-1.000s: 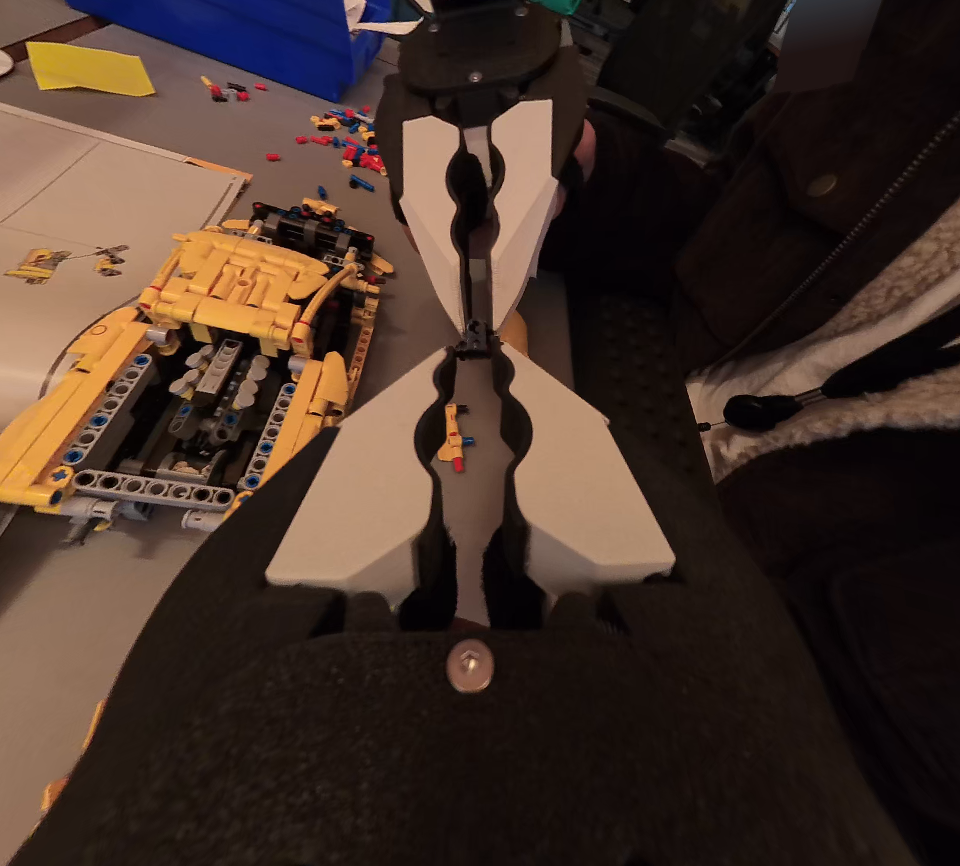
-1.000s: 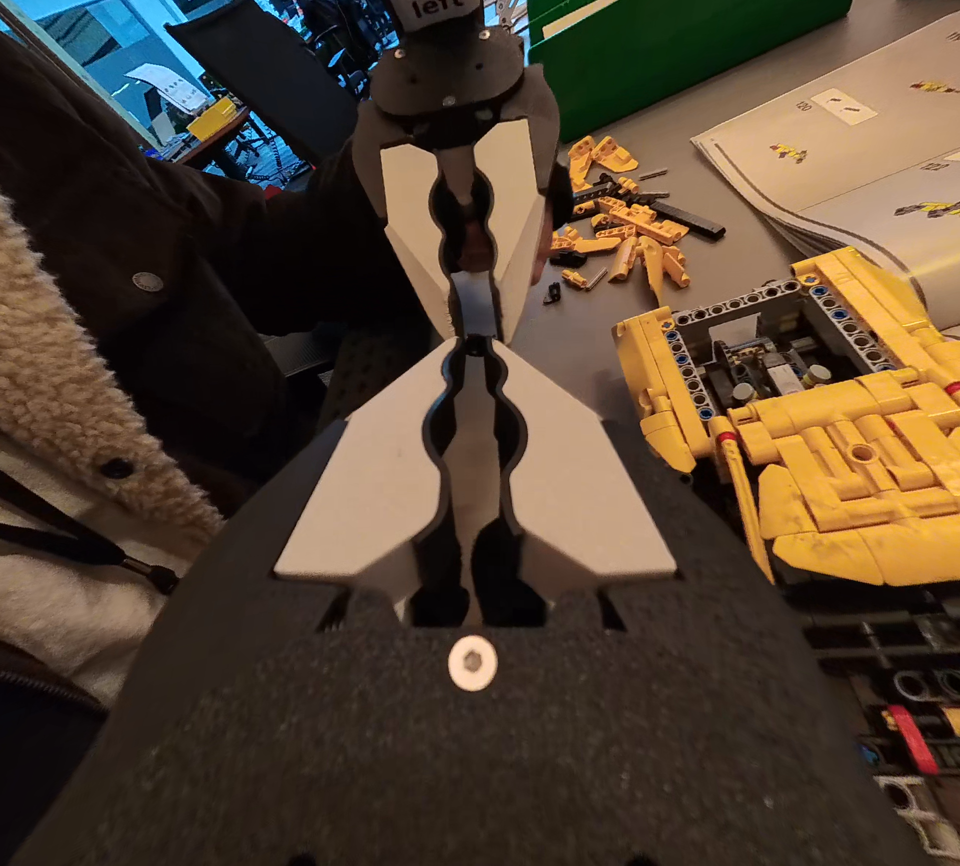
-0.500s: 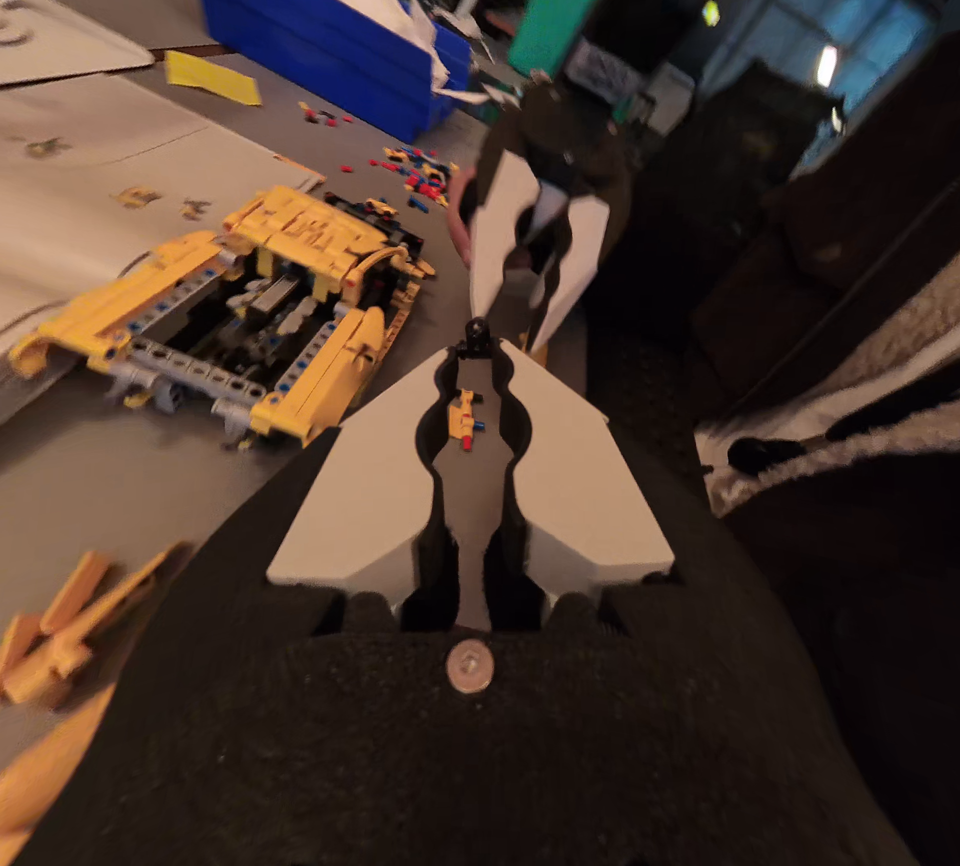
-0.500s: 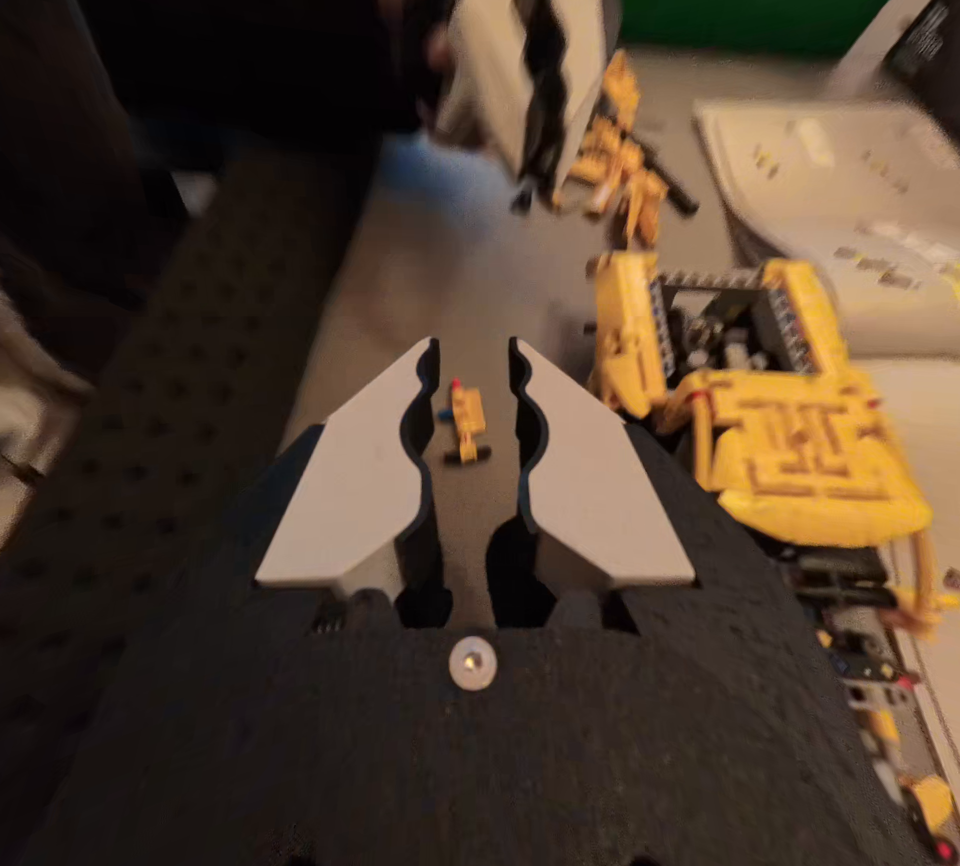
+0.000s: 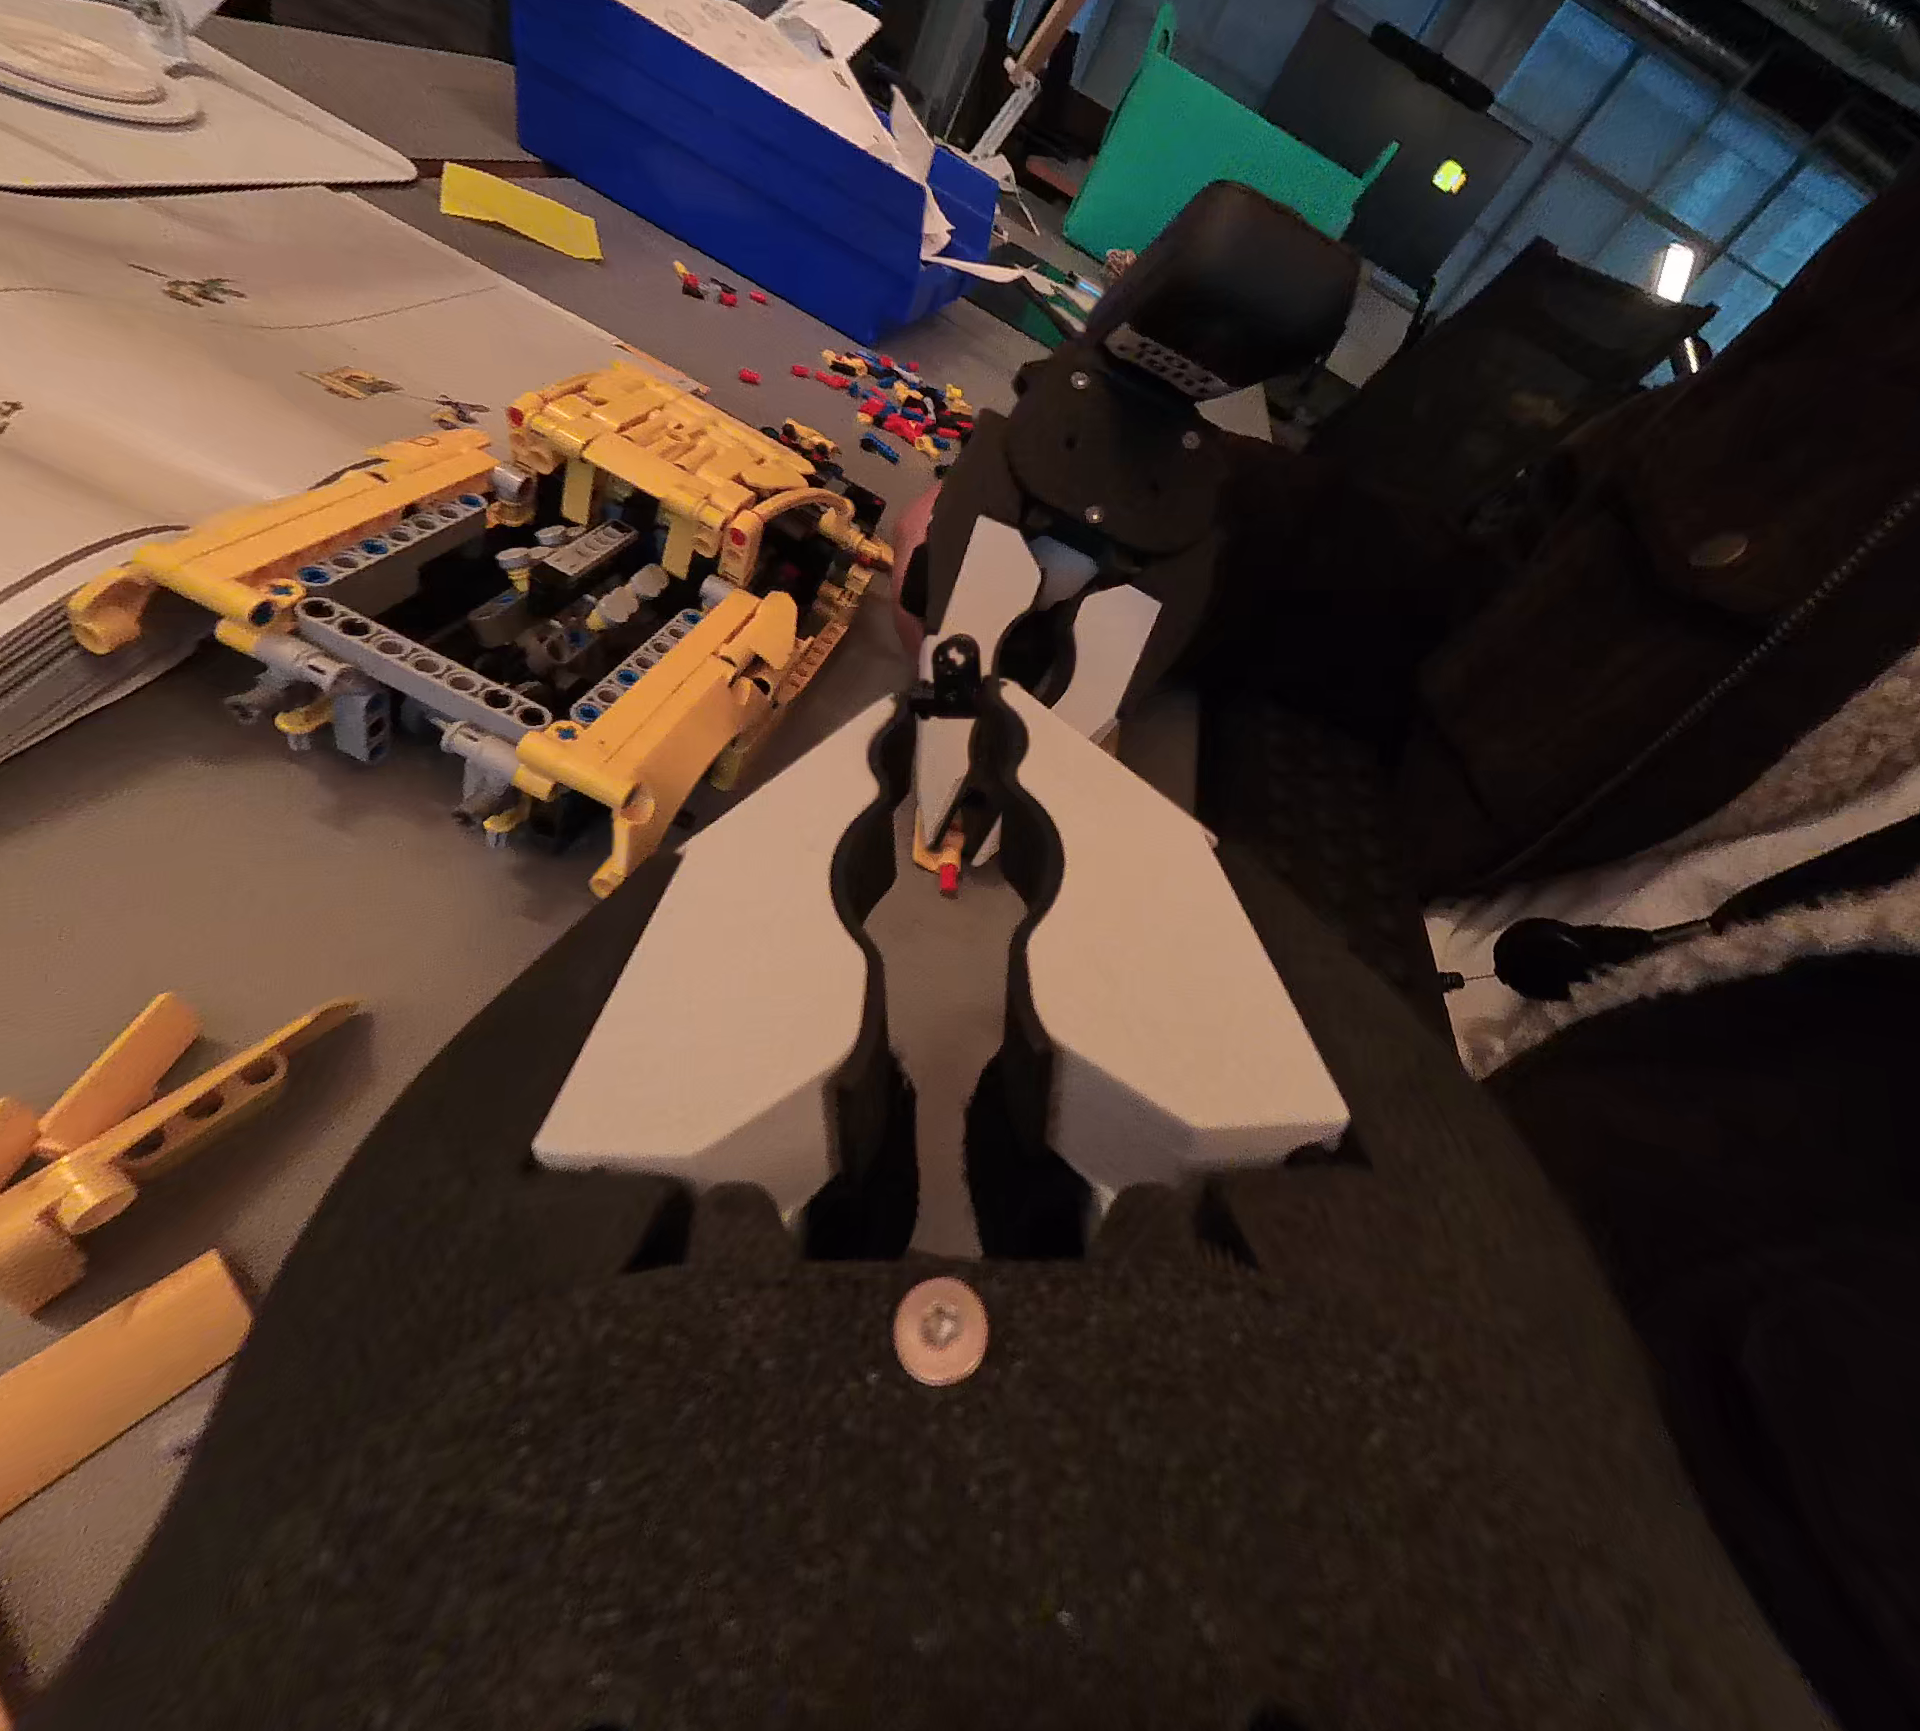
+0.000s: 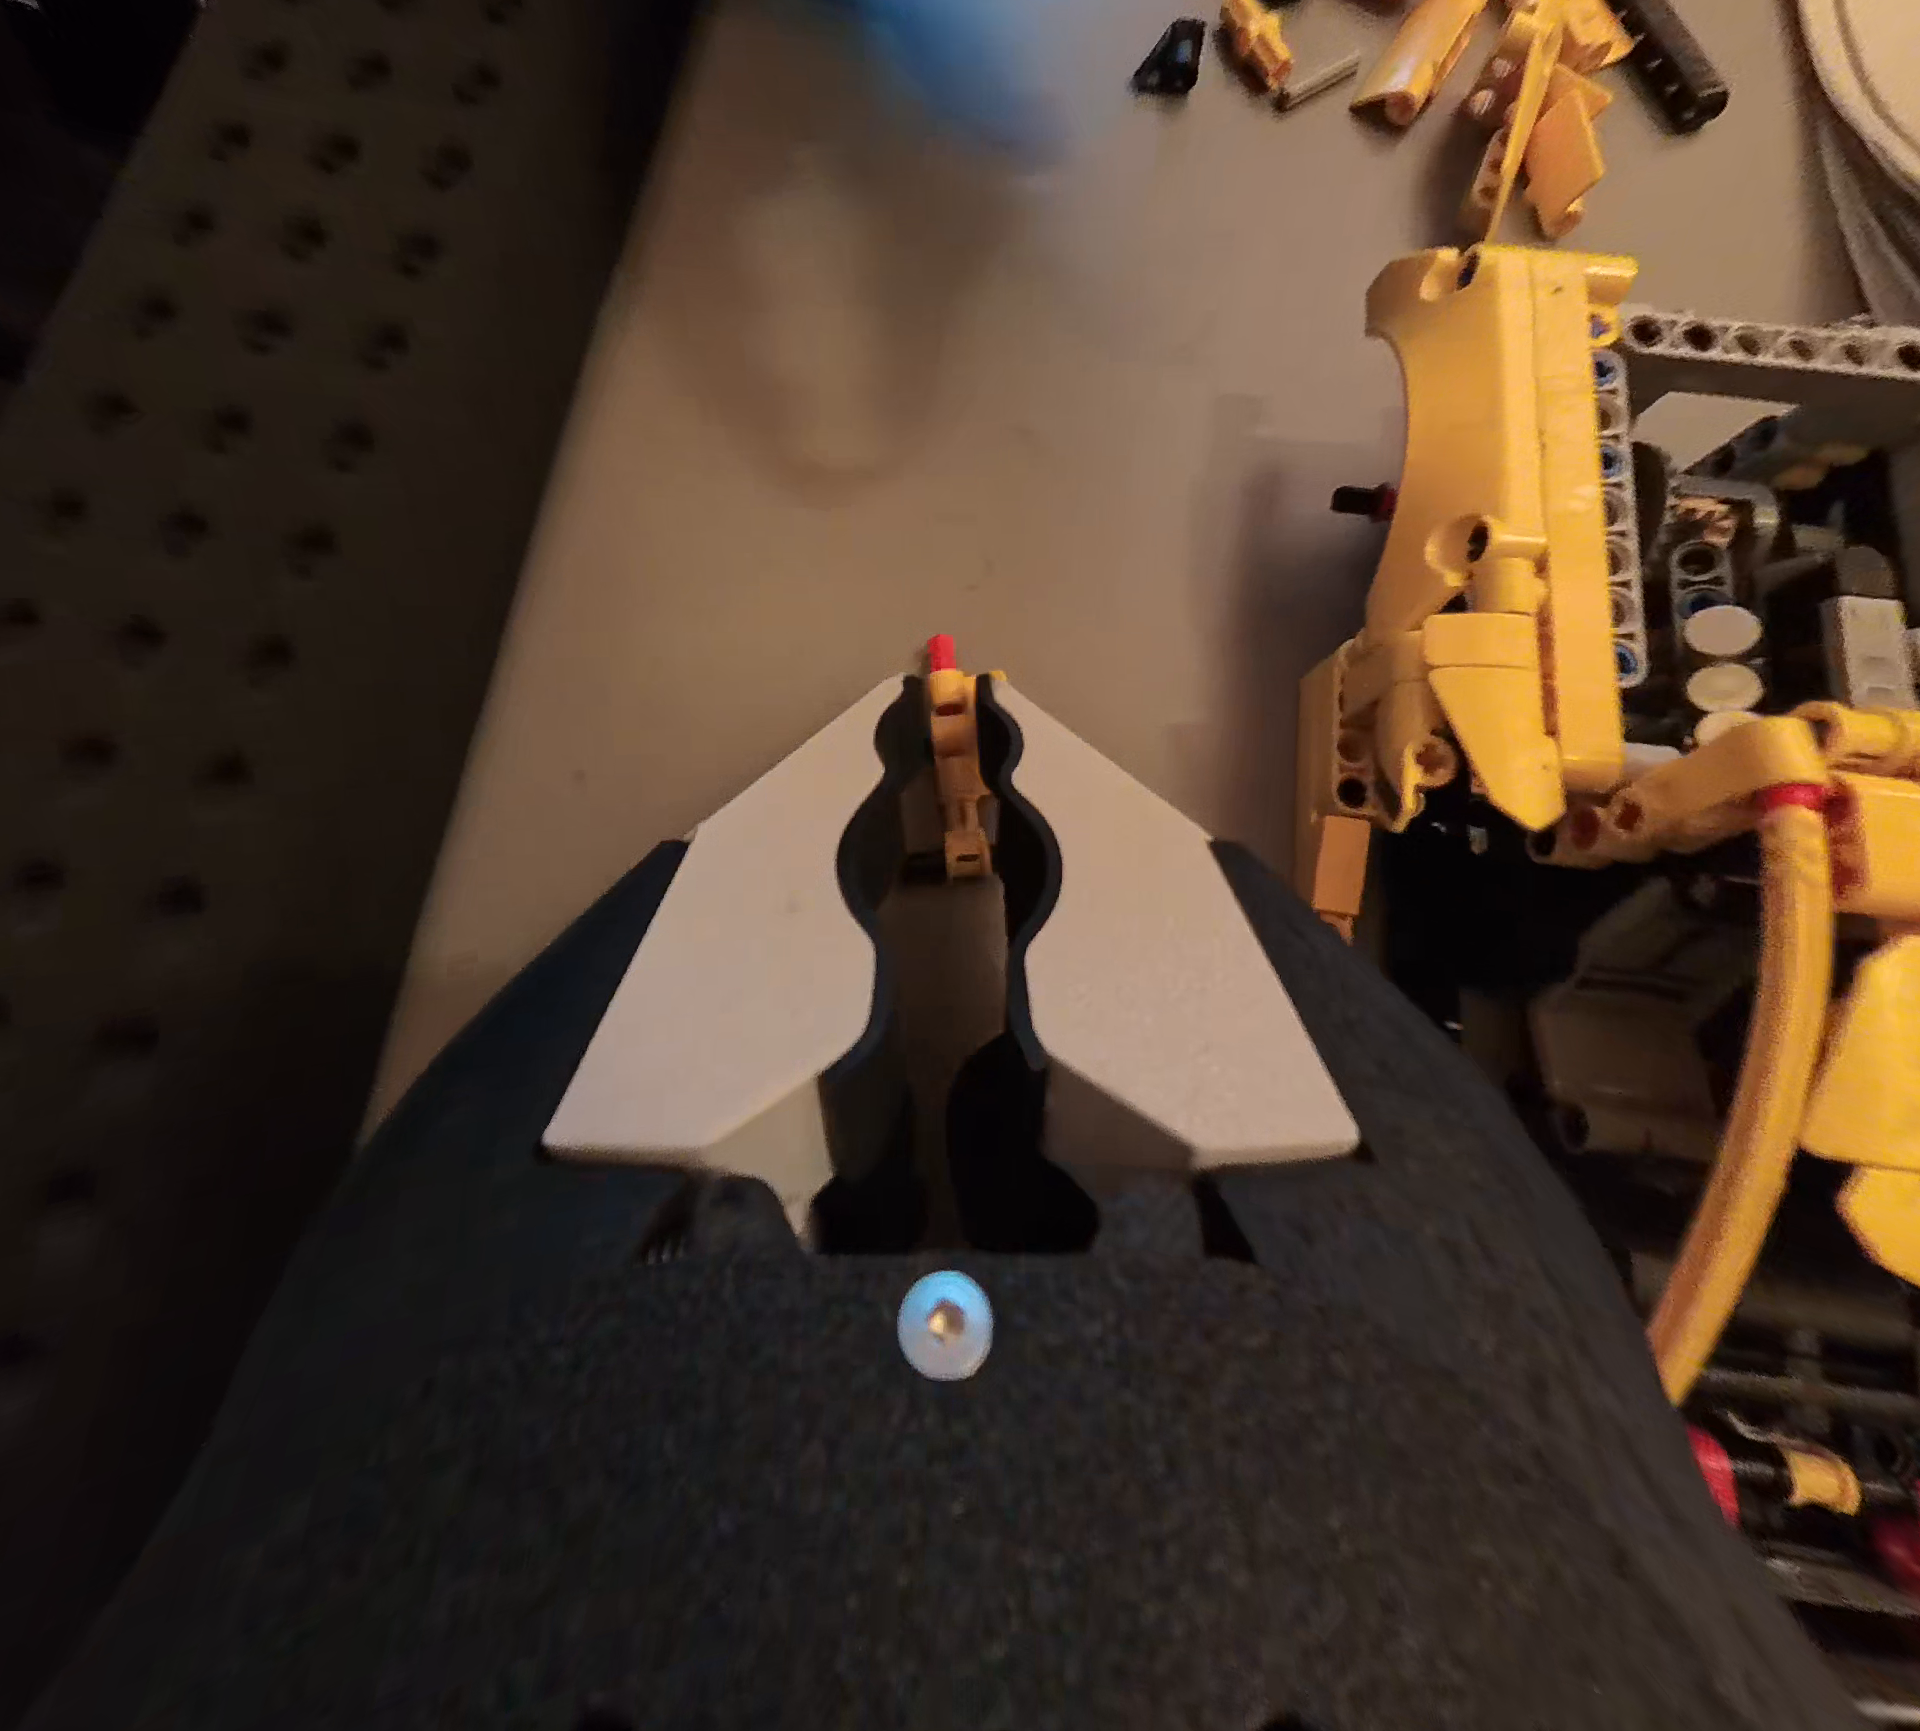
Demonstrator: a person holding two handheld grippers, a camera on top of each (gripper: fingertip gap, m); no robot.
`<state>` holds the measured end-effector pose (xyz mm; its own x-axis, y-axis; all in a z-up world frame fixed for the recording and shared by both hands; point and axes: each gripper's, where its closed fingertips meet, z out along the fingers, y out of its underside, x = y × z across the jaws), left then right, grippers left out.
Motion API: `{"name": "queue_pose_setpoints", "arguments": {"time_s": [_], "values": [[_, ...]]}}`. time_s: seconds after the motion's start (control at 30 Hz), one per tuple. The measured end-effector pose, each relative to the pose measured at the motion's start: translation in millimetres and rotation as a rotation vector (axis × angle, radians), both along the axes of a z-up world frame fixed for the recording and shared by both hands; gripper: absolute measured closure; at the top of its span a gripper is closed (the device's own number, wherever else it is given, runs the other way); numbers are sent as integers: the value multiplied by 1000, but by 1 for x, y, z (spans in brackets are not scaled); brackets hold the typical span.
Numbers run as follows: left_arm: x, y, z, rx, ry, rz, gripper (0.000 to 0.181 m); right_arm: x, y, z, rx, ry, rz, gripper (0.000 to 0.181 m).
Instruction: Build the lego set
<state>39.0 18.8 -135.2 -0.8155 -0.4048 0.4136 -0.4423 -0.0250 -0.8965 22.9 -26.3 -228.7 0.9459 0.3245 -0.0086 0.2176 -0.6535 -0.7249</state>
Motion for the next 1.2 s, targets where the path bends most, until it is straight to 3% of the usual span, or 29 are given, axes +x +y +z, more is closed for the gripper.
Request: {"name": "queue_pose_setpoints", "arguments": {"time_s": [0.23,0.4,0.47,0.83,1.2], "values": [[-4,-9,-16,117,-28,-15,169,-2,8,1,-27,25,-13,175],[-9,-14,-11,88,-54,-42,169,9,17,64,204,328,-120,175],[-12,-17,-14,96,-53,-63,169,11,18,74,229,378,-143,176],[-17,-28,-27,159,-68,-111,169,2,17,69,190,319,-111,176],[-26,-37,-53,407,-200,-170,170,-6,12,48,69,94,-41,175]]}}
